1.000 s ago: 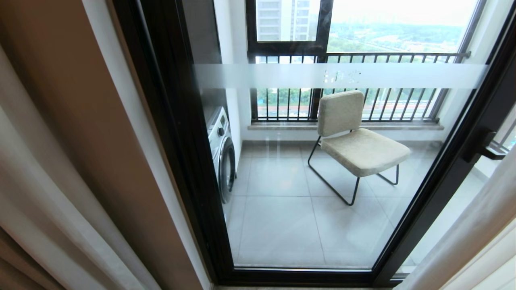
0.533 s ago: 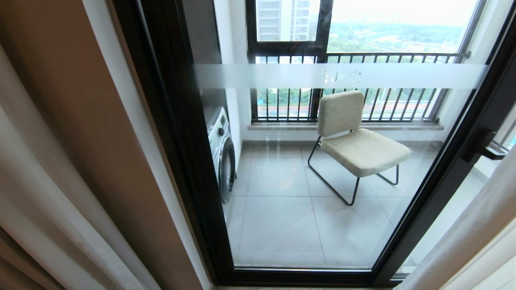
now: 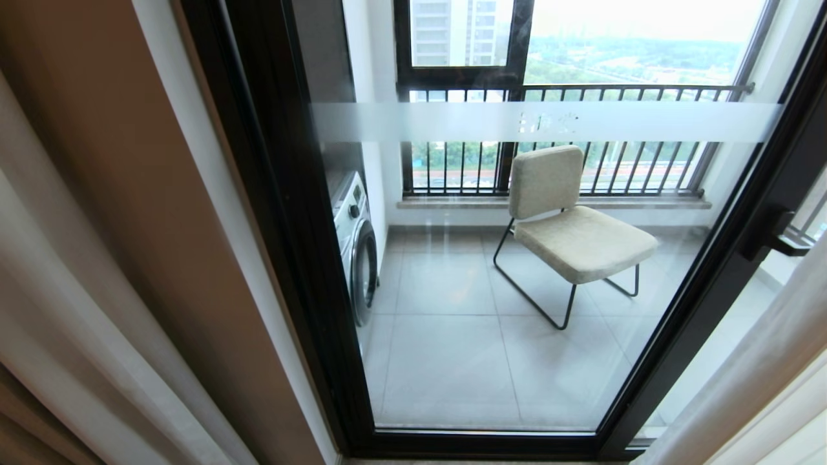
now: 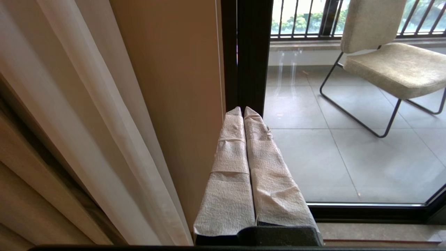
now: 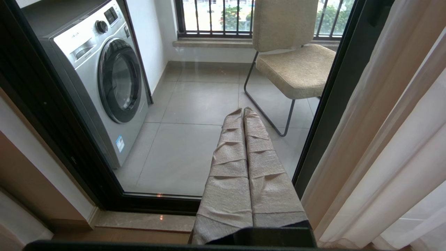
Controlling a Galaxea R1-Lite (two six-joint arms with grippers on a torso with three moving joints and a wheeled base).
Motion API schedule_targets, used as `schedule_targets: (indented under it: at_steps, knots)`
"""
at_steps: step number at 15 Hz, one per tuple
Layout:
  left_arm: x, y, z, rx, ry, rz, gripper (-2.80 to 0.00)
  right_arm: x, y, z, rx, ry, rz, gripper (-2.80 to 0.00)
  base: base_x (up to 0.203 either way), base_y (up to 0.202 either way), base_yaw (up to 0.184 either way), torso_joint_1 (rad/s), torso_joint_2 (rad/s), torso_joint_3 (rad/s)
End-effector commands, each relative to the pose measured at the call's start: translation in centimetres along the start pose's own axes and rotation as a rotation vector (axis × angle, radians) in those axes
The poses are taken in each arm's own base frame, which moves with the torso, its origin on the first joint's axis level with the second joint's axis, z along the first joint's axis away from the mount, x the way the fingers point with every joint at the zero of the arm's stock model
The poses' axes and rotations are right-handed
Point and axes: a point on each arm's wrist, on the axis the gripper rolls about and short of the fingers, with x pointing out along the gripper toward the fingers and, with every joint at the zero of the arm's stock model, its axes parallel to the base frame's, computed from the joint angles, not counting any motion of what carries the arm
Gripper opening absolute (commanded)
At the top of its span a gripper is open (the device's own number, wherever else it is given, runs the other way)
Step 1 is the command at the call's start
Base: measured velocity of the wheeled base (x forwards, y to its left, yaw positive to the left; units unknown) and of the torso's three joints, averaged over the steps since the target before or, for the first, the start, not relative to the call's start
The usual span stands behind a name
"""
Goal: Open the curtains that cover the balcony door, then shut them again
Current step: Pull the inner curtains open on both sides
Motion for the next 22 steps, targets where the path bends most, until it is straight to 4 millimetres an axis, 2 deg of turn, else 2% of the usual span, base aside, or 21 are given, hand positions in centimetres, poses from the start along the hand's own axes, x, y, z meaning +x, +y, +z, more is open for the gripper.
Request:
schedule_targets:
  at_steps: [1,22]
  knots:
    - [0.00,0.00,-0.01,0.001,-0.001,0.001,-2.80,0.00,0.00,0.00,0.000,0.000,0.002,-2.80,0.000,0.000,0.000,0.000,0.00,0.000]
    - [0.00,0.00,-0.01,-0.005,-0.001,0.002,-2.80,0.00,0.00,0.00,0.000,0.000,0.002,-2.80,0.000,0.000,0.000,0.000,0.00,0.000]
